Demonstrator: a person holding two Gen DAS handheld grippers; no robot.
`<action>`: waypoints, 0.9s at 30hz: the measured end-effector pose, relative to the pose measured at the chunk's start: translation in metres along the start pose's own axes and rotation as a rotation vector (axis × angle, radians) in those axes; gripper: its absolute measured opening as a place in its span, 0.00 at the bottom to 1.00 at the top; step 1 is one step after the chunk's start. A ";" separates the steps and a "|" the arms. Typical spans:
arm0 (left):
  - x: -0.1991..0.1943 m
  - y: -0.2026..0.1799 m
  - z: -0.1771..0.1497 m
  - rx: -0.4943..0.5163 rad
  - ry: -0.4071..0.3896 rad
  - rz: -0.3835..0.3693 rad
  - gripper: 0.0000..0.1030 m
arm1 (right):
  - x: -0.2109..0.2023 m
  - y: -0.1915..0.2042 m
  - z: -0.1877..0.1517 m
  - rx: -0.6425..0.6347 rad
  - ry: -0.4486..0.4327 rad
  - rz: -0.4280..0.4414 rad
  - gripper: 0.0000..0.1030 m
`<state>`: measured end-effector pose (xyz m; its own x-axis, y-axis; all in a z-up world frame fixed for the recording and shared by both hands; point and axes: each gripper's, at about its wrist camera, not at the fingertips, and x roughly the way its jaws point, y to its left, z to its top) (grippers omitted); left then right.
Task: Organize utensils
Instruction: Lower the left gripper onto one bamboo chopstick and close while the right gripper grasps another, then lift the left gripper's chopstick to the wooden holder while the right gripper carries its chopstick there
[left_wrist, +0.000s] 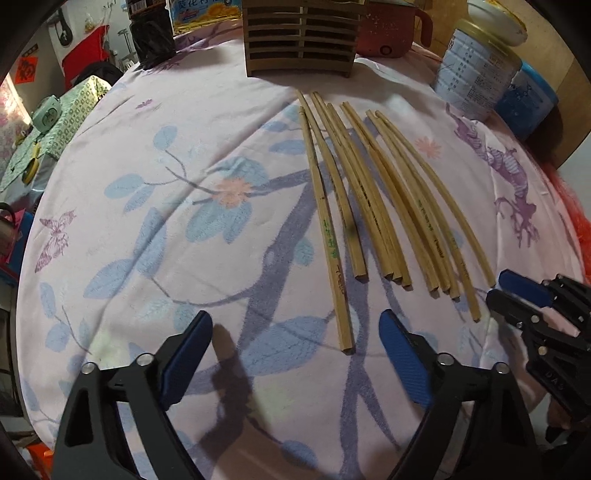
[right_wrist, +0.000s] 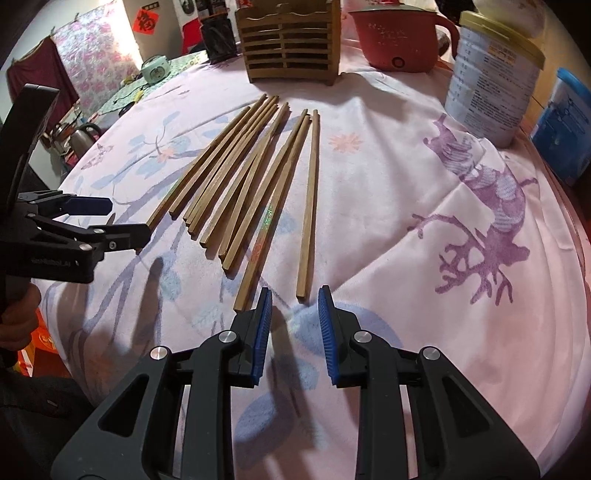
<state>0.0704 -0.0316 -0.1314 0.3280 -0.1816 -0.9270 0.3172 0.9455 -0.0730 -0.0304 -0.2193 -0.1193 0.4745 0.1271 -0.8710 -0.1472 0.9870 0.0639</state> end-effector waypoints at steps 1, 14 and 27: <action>0.000 -0.003 -0.002 0.009 -0.017 0.028 0.82 | 0.001 -0.001 0.000 -0.005 0.003 0.005 0.26; -0.010 -0.026 -0.017 -0.032 -0.111 0.094 0.44 | 0.003 -0.013 -0.001 -0.058 -0.048 0.056 0.07; -0.003 -0.020 -0.003 0.071 -0.095 -0.034 0.08 | 0.003 -0.006 -0.002 0.002 -0.051 -0.012 0.07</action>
<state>0.0600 -0.0490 -0.1286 0.3981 -0.2409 -0.8851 0.3906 0.9176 -0.0740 -0.0296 -0.2250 -0.1233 0.5199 0.1200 -0.8458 -0.1392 0.9888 0.0547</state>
